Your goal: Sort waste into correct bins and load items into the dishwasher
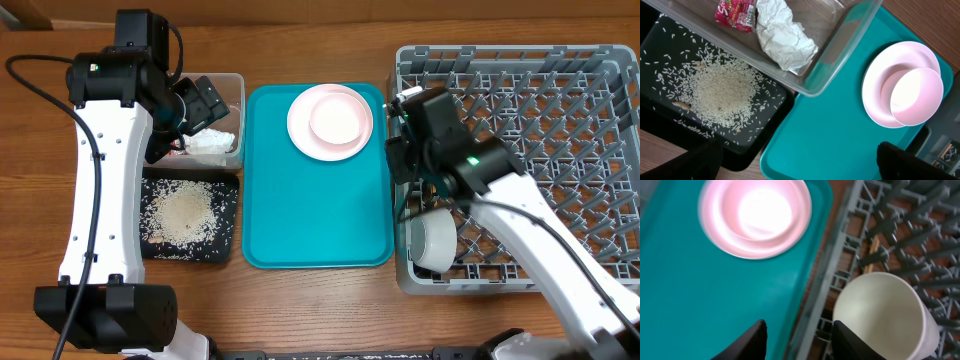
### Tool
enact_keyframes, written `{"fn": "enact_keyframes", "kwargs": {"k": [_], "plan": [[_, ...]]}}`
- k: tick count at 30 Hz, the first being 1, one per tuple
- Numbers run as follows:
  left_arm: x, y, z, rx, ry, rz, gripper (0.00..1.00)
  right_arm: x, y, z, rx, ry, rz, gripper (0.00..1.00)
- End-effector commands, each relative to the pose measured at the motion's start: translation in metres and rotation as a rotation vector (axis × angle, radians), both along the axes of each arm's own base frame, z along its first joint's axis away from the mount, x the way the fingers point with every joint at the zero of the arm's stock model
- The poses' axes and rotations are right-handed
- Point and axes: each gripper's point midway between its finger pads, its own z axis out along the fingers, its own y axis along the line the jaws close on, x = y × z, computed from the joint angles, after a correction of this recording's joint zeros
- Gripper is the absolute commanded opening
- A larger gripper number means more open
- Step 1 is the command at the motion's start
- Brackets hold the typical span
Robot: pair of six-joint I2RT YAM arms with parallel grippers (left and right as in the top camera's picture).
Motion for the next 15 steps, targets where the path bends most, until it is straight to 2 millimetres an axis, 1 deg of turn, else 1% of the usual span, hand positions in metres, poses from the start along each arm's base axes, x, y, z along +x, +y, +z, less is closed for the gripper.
{"fn": "enact_keyframes", "kwargs": {"k": [1,4,6,9,12,15], "plan": [[0.001,-0.002,0.007,-0.001,-0.022,-0.004,1.0,0.015,-0.03,-0.02,-0.147,0.006,-0.124,0.46],[0.001,-0.002,0.007,-0.001,-0.022,-0.004,1.0,0.015,-0.059,-0.021,-0.237,-0.001,-0.253,0.47],[0.001,-0.002,0.007,-0.001,-0.022,-0.004,1.0,0.012,-0.077,-0.019,-0.287,0.0,-0.311,0.52],[0.001,-0.002,0.007,-0.001,-0.022,-0.004,1.0,0.002,-0.103,-0.019,-0.351,0.03,-0.407,0.54],[0.001,-0.003,0.007,-0.001,-0.022,-0.005,1.0,-0.007,-0.116,-0.02,-0.347,0.065,-0.46,0.56],[0.001,-0.002,0.007,-0.001,-0.022,-0.004,1.0,-0.008,-0.116,-0.02,-0.336,0.069,-0.463,0.57]]}}
